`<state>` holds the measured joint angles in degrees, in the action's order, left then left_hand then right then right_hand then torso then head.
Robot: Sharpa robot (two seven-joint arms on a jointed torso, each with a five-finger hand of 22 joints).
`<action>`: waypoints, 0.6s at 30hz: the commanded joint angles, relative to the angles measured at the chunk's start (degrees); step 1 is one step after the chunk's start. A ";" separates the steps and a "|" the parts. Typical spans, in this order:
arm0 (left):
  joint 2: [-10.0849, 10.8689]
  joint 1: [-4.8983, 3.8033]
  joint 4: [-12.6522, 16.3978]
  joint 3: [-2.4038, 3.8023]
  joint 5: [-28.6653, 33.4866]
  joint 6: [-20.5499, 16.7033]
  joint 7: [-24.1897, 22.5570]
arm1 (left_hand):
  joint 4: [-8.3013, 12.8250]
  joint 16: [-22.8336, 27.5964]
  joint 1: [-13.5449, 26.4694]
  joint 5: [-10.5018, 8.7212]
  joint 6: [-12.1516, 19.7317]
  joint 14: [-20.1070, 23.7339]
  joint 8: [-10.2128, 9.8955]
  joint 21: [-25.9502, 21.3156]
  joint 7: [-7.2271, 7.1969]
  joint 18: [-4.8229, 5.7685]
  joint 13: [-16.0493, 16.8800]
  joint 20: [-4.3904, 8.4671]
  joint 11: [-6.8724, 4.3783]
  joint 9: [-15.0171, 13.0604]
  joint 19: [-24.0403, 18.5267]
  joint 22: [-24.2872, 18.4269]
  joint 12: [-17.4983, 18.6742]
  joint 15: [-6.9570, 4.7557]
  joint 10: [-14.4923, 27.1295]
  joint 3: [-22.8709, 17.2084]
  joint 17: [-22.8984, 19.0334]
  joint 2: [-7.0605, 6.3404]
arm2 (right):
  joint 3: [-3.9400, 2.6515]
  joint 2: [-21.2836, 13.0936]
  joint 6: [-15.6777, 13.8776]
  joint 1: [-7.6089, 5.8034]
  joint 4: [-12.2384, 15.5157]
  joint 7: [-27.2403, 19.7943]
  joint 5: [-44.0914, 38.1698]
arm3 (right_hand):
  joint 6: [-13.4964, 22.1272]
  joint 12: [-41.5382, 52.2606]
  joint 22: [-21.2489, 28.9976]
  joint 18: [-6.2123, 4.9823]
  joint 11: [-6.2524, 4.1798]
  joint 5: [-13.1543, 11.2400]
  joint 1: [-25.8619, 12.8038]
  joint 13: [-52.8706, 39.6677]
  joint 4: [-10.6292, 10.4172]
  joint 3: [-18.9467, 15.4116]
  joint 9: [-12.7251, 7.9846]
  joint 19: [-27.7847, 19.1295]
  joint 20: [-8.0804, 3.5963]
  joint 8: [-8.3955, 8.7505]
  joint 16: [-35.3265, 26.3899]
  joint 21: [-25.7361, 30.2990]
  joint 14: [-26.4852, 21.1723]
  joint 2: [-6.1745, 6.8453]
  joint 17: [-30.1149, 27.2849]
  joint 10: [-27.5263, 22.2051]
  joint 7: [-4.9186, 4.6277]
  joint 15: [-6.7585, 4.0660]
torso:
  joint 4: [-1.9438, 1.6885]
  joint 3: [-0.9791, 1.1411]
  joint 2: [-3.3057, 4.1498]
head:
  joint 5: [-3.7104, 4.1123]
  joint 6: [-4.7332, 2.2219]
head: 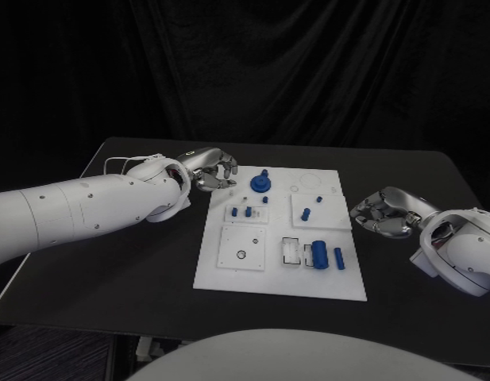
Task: Assemble the parts on the task board
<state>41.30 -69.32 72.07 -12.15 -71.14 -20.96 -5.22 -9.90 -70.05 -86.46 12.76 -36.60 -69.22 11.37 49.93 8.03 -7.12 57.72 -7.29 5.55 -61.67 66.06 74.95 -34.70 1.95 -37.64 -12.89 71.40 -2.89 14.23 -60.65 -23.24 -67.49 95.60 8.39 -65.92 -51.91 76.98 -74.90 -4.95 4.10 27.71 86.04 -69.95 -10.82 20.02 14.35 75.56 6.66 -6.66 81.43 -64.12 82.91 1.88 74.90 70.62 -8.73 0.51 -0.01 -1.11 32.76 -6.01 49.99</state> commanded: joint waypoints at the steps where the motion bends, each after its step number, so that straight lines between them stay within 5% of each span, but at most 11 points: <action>1: -1.54 0.05 -1.87 0.06 -7.86 0.99 -10.07 | -0.22 0.68 -2.31 0.35 0.72 -0.29 -2.99 0.91 -1.11 -0.71 -9.15 -0.13 0.46 8.24 0.56 4.58 7.55 -0.03 3.37 -3.23 -2.43 -2.35 | -0.03 -0.03 -0.83 0.04 0.16 -0.05 -0.11 | 0.01 -0.14 -7.37 -0.87 0.27 0.21 -0.48 -0.01 -0.09 0.37 -0.07 -0.37 0.03 0.08 -0.11 0.24 -0.09 -0.21 3.80 -0.28 -0.28 0.07 | 0.06 0.05 0.06 | 0.02 0.01; 5: -3.23 0.62 -3.89 0.06 -13.27 1.34 -12.35 | 0.60 0.75 -3.52 0.70 -0.97 -1.48 -6.03 2.77 -2.54 -0.46 -16.13 0.53 -0.19 16.68 2.46 4.98 10.84 -0.71 3.96 -5.26 -4.26 -3.38 | -0.03 0.00 -0.90 0.04 0.15 -0.22 -0.11 | 0.01 -0.14 -7.37 -0.87 0.27 0.21 -0.48 -0.01 -0.09 0.37 -0.07 -0.37 0.03 0.08 -0.11 0.24 -0.09 -0.21 3.80 -0.28 -0.28 0.07 | -0.14 -0.02 0.12 | 0.40 0.01; 8: -5.32 1.48 -6.47 0.07 -18.00 0.75 -14.51 | 1.91 0.15 -3.93 1.18 -2.85 -2.91 -7.74 4.87 -5.38 -0.06 -22.19 1.32 -0.82 23.15 4.47 5.51 12.69 -1.56 4.50 -5.98 -5.40 -3.73 | -0.03 0.01 -0.98 0.05 0.17 -0.35 -0.10 | -0.05 -0.03 -7.40 -0.85 0.28 0.25 -0.57 -0.16 -0.10 0.36 -0.06 -0.33 0.03 0.05 -0.02 0.17 -0.02 -0.16 3.91 -0.12 -0.27 0.07 | -0.06 -0.09 0.15 | 0.58 0.01; 10: -6.94 2.09 -8.43 0.07 -20.09 0.36 -15.82 | 3.32 1.31 -4.04 0.54 -5.21 -2.48 -7.77 3.00 -7.89 -0.42 -27.21 2.33 -2.44 27.27 4.08 4.99 14.11 -2.72 4.53 -6.76 -8.10 -3.95 | -0.03 0.03 -1.06 0.05 0.23 -0.43 -0.10 | -0.05 -0.03 -7.40 -0.85 0.28 0.25 -0.57 -0.16 -0.10 0.36 -0.06 -0.33 0.03 0.05 -0.02 0.17 -0.02 -0.16 3.91 -0.12 -0.27 0.07 | 0.09 -0.13 0.17 | 0.72 0.01; 18: -11.02 3.22 -12.38 0.09 -22.69 0.77 -17.33 | 2.60 -3.16 -1.85 -2.89 -7.57 -6.55 -7.61 8.25 -7.63 0.72 -32.18 2.16 -1.95 31.72 8.09 6.48 13.29 -2.43 1.92 -5.85 -5.26 -3.45 | -0.04 -0.07 -1.23 0.05 0.40 -0.49 -0.11 | -0.06 0.02 -7.40 -0.85 0.28 0.27 -0.60 -0.23 -0.10 0.35 -0.06 -0.31 0.04 0.05 0.04 0.15 0.03 -0.13 3.99 -0.05 -0.27 0.08 | 0.21 -0.10 0.19 | 1.45 0.01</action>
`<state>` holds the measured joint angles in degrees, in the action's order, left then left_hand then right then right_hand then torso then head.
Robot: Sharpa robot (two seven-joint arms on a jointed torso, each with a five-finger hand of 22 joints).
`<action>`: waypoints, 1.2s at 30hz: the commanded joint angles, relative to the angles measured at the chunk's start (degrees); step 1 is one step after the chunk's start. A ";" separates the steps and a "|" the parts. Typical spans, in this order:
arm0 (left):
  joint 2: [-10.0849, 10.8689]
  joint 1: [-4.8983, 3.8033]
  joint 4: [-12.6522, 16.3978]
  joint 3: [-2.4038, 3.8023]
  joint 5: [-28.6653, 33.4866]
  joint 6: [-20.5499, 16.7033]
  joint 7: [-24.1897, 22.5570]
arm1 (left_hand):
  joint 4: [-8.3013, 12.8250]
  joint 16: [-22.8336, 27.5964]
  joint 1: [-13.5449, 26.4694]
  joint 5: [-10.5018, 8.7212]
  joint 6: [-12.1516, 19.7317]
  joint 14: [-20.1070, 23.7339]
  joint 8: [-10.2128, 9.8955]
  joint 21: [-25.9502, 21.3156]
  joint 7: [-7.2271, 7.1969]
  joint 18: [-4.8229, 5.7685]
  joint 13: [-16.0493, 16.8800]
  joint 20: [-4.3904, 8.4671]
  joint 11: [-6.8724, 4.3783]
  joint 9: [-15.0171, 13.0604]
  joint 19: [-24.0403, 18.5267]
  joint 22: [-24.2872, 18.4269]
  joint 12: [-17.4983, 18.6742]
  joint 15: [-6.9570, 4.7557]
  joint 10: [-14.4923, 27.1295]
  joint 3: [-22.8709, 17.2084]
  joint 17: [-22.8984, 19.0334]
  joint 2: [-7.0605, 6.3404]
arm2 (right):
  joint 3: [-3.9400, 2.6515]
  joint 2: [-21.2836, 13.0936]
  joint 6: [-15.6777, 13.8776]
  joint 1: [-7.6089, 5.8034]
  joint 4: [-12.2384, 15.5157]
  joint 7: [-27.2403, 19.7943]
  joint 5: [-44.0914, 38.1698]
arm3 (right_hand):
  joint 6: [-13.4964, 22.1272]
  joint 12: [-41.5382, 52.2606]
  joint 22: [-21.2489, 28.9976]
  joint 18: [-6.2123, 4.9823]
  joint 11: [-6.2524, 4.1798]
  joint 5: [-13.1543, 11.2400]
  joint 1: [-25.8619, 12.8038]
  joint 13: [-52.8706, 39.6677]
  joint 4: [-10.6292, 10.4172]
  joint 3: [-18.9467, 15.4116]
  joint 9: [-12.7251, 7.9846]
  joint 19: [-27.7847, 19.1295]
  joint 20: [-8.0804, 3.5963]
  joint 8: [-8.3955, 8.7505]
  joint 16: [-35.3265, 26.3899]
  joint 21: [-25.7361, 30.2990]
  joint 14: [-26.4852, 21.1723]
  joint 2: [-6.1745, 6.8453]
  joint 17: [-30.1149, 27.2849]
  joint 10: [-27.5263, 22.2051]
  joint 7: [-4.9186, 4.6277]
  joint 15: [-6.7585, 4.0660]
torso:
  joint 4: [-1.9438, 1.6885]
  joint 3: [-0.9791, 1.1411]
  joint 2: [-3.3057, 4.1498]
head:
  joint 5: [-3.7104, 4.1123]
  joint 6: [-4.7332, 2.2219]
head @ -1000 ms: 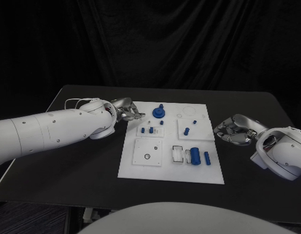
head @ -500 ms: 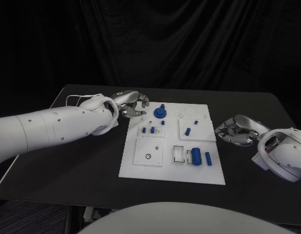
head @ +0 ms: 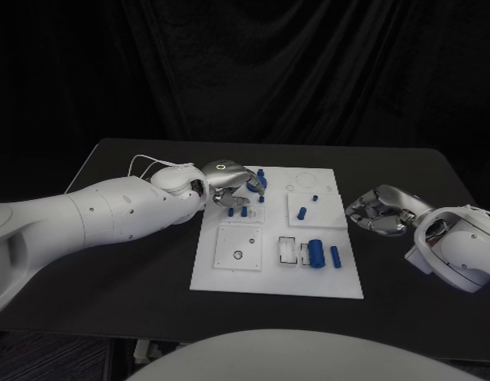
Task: Assemble the parts on the task board
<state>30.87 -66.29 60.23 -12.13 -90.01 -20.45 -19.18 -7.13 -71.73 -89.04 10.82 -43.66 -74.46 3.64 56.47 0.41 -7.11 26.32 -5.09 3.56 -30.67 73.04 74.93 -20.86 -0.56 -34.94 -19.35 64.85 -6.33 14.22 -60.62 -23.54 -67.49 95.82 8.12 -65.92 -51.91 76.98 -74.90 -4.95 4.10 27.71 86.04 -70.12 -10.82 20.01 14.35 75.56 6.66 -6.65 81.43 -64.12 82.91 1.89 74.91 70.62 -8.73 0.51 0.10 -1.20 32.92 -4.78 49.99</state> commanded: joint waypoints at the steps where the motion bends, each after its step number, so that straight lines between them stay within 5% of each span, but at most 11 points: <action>1: -0.93 0.25 -0.76 0.07 -3.92 0.32 -3.27 | -0.70 -3.98 1.50 -1.55 -1.00 -3.53 0.16 3.37 0.24 1.03 -2.06 -0.18 0.36 1.77 2.31 6.95 -1.01 0.32 -2.35 1.16 3.68 0.00 | -0.03 -0.14 -0.94 0.04 0.20 -0.22 -0.11 | -0.06 0.02 -7.40 -0.85 0.28 0.27 -0.60 -0.06 -0.10 0.35 -0.07 -0.31 0.04 0.05 0.04 0.15 0.03 -0.13 3.98 -0.05 -0.27 0.08 | 0.12 0.01 0.01 | 0.27 0.01; 14: -3.60 0.52 -2.23 0.08 -4.32 -2.14 0.76 | -1.12 -6.96 2.16 -1.06 -2.47 -6.11 0.27 5.06 1.44 1.33 -5.30 -0.07 1.07 4.10 4.04 7.39 -1.10 0.19 -5.16 2.00 6.10 -0.18 | -0.04 -0.21 -0.94 0.03 0.37 -0.02 -0.11 | -0.06 0.02 -7.40 -0.85 0.28 0.27 -0.60 -0.06 -0.10 0.35 -0.07 -0.31 0.04 0.05 0.04 0.15 0.03 -0.13 3.98 -0.05 -0.27 0.08 | 0.65 -0.03 0.26 | 0.18 0.01; 21: -3.81 0.53 -2.21 0.08 -4.33 -4.24 2.66 | -0.68 -7.14 1.79 0.12 -3.29 -6.23 0.36 4.77 1.13 1.30 -5.55 -0.24 1.31 4.82 4.22 7.30 -2.08 0.24 -6.44 1.89 5.93 -0.29 | -0.04 -0.15 -0.78 0.03 0.30 0.16 -0.11 | -0.12 0.02 -7.41 -0.85 0.26 0.38 -0.66 -0.03 -0.07 0.40 -0.07 -0.30 0.04 0.01 0.04 0.15 0.04 -0.09 3.98 -0.06 -0.25 0.07 | 0.59 0.00 0.13 | 0.29 0.01; 36: -5.33 0.53 -4.11 0.08 -4.34 3.15 7.41 | -0.71 -6.54 2.53 0.24 -5.98 -5.48 1.04 3.18 2.98 1.07 -5.60 -0.79 1.95 5.33 3.72 6.89 -3.15 0.63 -6.65 2.09 4.48 -0.06 | -0.04 0.41 -0.56 0.03 -0.07 0.33 -0.11 | -0.12 0.02 -7.41 -0.85 0.26 0.38 -0.66 -0.03 -0.07 0.40 -0.07 -0.30 0.04 0.01 0.04 0.15 0.04 -0.09 3.98 -0.06 -0.25 0.07 | 0.39 0.09 0.03 | 0.66 0.01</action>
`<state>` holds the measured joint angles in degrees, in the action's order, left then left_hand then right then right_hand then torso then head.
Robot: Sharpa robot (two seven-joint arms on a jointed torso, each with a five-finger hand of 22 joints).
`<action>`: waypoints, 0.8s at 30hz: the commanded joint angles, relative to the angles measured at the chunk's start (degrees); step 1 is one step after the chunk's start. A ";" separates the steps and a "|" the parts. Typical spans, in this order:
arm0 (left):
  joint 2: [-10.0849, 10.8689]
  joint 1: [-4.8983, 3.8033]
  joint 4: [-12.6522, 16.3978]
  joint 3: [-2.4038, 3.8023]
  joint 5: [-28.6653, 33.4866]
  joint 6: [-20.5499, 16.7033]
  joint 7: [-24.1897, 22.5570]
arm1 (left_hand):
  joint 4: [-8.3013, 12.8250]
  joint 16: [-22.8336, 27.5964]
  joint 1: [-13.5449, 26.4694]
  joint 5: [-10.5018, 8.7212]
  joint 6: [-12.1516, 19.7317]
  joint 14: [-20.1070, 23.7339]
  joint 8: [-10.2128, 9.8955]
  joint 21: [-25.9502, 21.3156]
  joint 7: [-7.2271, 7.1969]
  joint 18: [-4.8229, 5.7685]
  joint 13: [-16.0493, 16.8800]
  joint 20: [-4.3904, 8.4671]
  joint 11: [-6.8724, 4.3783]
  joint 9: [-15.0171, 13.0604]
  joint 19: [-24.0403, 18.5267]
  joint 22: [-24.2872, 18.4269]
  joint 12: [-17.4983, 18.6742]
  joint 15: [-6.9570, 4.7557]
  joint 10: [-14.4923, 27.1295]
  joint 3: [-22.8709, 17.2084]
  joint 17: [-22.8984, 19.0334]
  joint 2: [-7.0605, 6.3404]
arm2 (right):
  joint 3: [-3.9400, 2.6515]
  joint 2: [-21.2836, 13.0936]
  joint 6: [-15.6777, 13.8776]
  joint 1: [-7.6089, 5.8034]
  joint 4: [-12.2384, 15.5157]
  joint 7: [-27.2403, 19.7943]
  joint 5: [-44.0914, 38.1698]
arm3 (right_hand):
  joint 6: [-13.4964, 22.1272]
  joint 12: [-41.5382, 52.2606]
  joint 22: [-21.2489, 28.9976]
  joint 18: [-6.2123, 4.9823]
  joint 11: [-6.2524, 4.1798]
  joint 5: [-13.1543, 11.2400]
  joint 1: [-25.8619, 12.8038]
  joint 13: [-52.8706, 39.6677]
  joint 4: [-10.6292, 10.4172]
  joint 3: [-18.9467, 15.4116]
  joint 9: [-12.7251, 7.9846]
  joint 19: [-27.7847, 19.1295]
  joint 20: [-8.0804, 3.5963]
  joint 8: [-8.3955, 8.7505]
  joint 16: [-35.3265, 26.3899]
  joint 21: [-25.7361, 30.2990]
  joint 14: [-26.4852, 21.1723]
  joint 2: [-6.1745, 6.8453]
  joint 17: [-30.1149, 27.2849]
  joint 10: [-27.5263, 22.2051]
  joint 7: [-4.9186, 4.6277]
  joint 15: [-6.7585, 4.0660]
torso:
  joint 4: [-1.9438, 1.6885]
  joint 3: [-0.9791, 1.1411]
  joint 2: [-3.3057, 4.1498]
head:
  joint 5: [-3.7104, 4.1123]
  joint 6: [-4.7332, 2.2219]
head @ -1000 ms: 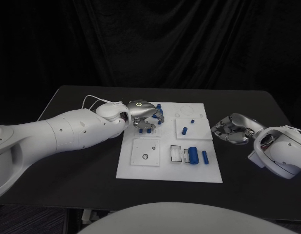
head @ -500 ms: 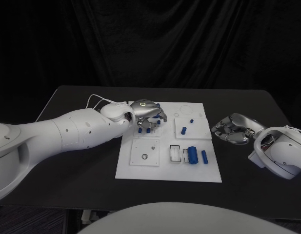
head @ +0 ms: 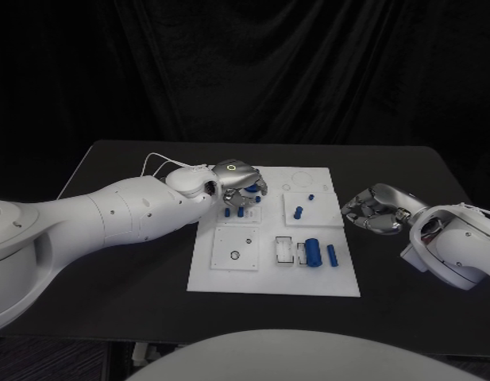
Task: Assemble the parts on the task board
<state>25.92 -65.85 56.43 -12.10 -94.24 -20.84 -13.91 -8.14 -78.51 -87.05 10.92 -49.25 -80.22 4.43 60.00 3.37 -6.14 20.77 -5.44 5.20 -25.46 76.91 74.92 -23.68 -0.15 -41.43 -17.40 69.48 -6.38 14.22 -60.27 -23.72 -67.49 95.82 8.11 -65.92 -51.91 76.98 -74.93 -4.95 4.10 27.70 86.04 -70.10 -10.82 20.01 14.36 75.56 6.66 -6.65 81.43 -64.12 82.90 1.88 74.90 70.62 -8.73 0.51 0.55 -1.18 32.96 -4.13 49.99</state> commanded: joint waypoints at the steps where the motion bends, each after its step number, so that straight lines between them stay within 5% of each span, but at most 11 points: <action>1: -0.49 0.09 -0.45 0.06 -0.11 3.93 2.15 | 0.27 0.24 0.61 0.04 -0.48 0.28 0.24 -0.41 0.06 0.08 -0.07 -0.45 0.29 0.15 -0.17 6.89 -0.41 0.25 -0.28 0.16 -0.17 0.03 | -0.03 0.10 -0.37 0.03 -0.11 0.35 -0.11 | -0.12 0.02 -7.37 -0.85 0.26 0.39 -0.66 -0.06 -0.07 0.40 -0.07 -0.30 0.04 0.01 0.04 0.15 0.04 -0.09 3.98 -0.06 -0.25 0.07 | -0.09 0.07 -0.02 | 0.04 0.01; 24: -2.36 0.33 -2.50 0.06 -0.11 5.65 -0.13 | 0.70 -0.32 0.58 -0.78 -1.45 0.12 0.12 -0.17 0.81 0.10 0.08 -0.05 -0.75 0.70 0.13 7.08 -2.13 -0.16 -2.69 0.00 0.00 0.73 | -0.03 0.44 -0.34 0.04 -0.29 0.31 -0.11 | -0.21 0.03 -7.36 -0.86 0.24 0.46 -0.71 -0.05 -0.04 0.48 -0.07 -0.31 0.04 -0.03 0.04 0.19 0.05 -0.11 3.98 -0.05 -0.23 0.06 | -0.14 0.06 0.00 | 0.12 0.01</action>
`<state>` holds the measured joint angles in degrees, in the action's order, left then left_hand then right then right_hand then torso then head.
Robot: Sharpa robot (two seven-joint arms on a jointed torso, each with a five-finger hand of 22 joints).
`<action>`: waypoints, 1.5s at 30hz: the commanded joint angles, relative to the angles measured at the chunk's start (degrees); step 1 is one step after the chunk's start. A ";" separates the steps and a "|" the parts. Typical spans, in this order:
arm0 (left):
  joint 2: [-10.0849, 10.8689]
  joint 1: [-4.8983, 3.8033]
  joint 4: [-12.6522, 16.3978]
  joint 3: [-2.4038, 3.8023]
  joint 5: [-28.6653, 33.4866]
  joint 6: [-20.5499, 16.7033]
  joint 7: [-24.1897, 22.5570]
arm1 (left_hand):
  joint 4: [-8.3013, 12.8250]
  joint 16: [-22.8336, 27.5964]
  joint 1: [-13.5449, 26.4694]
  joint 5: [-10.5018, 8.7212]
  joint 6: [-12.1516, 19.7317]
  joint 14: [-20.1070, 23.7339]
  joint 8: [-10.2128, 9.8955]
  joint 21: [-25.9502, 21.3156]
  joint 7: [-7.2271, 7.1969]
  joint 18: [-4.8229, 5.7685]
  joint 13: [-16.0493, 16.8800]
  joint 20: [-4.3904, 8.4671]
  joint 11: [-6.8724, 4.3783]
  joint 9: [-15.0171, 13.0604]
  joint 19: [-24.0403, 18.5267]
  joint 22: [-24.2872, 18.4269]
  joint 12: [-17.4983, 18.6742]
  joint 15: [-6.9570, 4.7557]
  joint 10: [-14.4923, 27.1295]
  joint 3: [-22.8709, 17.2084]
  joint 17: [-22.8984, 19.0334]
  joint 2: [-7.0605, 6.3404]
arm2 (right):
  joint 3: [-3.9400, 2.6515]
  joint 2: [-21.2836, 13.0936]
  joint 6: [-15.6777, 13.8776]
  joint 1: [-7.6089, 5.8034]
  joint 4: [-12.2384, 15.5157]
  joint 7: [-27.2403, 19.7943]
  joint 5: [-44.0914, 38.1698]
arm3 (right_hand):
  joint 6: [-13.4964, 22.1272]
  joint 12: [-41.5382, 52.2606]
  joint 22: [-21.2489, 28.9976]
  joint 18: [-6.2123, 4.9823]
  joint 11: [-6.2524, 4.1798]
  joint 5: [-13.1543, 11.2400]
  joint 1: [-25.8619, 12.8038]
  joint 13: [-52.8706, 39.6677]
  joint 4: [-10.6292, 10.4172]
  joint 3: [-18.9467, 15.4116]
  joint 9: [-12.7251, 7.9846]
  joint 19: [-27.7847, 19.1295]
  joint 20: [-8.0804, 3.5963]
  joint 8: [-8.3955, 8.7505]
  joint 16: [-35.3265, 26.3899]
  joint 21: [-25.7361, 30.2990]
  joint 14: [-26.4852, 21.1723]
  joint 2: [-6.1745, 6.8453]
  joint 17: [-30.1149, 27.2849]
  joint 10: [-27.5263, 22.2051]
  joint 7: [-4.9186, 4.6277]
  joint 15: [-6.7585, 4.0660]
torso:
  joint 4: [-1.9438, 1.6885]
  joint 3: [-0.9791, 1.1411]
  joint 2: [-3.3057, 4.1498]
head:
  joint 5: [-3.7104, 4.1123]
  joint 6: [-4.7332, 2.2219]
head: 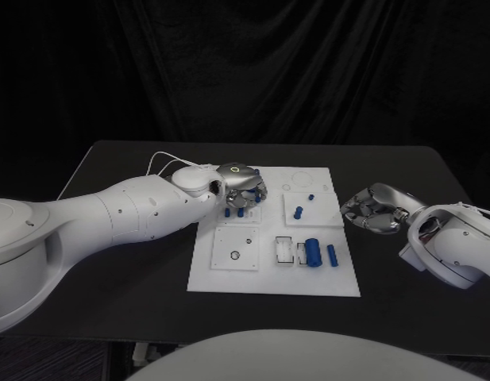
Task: Assemble the parts on the task board
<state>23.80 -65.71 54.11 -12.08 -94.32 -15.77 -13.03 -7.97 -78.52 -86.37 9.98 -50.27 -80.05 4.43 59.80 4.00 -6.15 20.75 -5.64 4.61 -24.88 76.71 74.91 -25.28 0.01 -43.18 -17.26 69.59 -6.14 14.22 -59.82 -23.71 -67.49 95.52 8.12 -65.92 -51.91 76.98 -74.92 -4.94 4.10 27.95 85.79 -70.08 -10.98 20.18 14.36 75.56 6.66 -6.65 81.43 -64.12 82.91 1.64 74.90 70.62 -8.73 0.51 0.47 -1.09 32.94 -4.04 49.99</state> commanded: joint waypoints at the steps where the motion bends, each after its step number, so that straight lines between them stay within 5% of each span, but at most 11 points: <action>1: -0.28 0.24 -0.26 0.04 -0.03 0.59 -0.97 | 0.55 -0.30 -0.12 0.19 -0.52 -0.03 0.15 0.04 0.24 0.11 0.09 0.17 -0.20 0.13 0.34 7.10 -0.57 -0.36 -1.03 -0.18 -0.16 0.54 | -0.03 0.00 -0.33 0.04 0.00 0.29 -0.11 | -0.21 0.03 -7.38 -0.87 0.24 0.21 -0.46 -0.07 0.12 0.31 -0.07 -0.31 0.04 -0.03 0.04 0.20 0.05 0.14 3.98 -0.05 -0.23 0.06 | -0.04 -0.02 0.03 | 0.02 0.01; 18: -0.46 0.53 -0.78 0.04 -0.03 -0.67 -0.55 | 1.44 -0.59 -1.17 0.95 -2.12 -0.16 0.60 0.43 0.97 0.20 -0.20 0.70 -0.92 0.22 0.67 7.28 -1.05 -0.91 -2.76 -1.36 -0.17 1.54 | -0.03 0.09 -0.23 0.04 -0.04 0.35 -0.11 | -0.21 0.03 -7.36 -0.89 0.22 0.27 -0.53 -0.03 0.18 0.43 -0.09 -0.33 0.04 -0.03 0.01 0.28 0.03 0.14 3.93 -0.07 -0.22 0.04 | -0.08 -0.04 0.04 | 0.02 0.01; 23: -0.37 0.57 -0.72 0.04 -0.03 -1.93 -0.67 | 2.18 -0.90 -1.74 1.08 -5.25 -0.58 2.12 1.82 1.35 0.44 -0.49 1.30 -1.96 -0.32 1.42 7.67 -1.51 -1.70 -5.48 -1.96 0.03 2.41 | -0.03 0.04 -0.22 0.04 0.01 0.36 -0.11 | -0.21 0.03 -7.36 -0.89 0.22 0.27 -0.53 -0.03 0.18 0.43 -0.09 -0.33 0.04 -0.03 0.01 0.28 0.03 0.14 3.93 -0.07 -0.22 0.04 | -0.13 -0.02 0.04 | 0.03 0.01; 35: 1.56 0.49 0.93 0.07 -0.02 -8.85 -2.57 | 3.58 -0.99 -2.26 1.55 -7.69 -0.97 3.21 3.10 1.31 0.72 -1.53 1.91 -2.41 -0.73 2.14 8.00 -1.07 -2.17 -9.73 -2.34 -0.19 2.97 | -0.03 -0.20 -0.15 0.04 0.17 0.39 -0.11 | -0.21 0.03 -7.36 -0.89 0.22 0.27 -0.53 -0.03 0.18 0.43 -0.09 -0.33 0.04 -0.03 0.01 0.28 0.03 0.14 3.93 -0.07 -0.22 0.04 | -0.14 -0.02 0.03 | 0.08 0.01; 41: 3.49 -0.61 3.56 0.25 -0.02 -10.10 -2.59 | 4.27 -0.74 -2.56 1.49 -8.93 -1.02 3.69 4.04 1.32 0.89 -1.90 2.08 -2.50 -0.88 2.61 8.23 -0.91 -2.29 -11.51 -2.52 -0.80 2.75 | -0.03 -0.32 -0.01 0.04 0.15 0.46 -0.11 | -0.18 -0.01 -7.35 -0.91 0.22 0.28 -0.55 0.04 0.23 0.50 -0.11 -0.34 0.04 -0.02 -0.03 0.32 0.00 0.15 3.88 -0.14 -0.22 0.04 | -0.17 0.00 -0.01 | 0.02 0.01; 45: 5.57 -2.35 6.29 0.31 -0.02 -8.86 -2.90 | 4.32 -0.32 -2.39 1.28 -8.75 -0.78 3.45 3.39 1.38 0.78 -2.23 2.08 -2.44 -0.74 2.33 8.06 -0.40 -2.22 -11.69 -2.62 -1.48 2.62 | -0.03 -0.25 0.11 0.04 0.06 0.54 -0.11 | -0.18 -0.01 -7.35 -0.91 0.22 0.28 -0.55 0.04 0.23 0.50 -0.11 -0.34 0.04 -0.02 -0.03 0.32 0.00 0.15 3.88 -0.14 -0.22 0.04 | -0.15 0.00 -0.02 | 0.03 0.01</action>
<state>29.23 -67.67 59.89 -11.87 -94.37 -23.46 -14.64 -4.01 -79.09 -88.93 11.26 -58.97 -81.18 7.97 63.54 5.32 -6.16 18.61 -3.59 3.29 -25.70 78.99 74.91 -25.88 -2.17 -53.26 -19.79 68.31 -3.79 14.22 -60.04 -23.66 -67.49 95.56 8.16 -65.92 -51.91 76.98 -74.90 -4.94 4.10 27.94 85.80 -70.07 -10.74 20.41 14.30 75.55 6.66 -6.65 81.43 -64.12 82.91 1.64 74.90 70.62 -8.73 0.51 0.31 -1.09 32.93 -3.97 49.99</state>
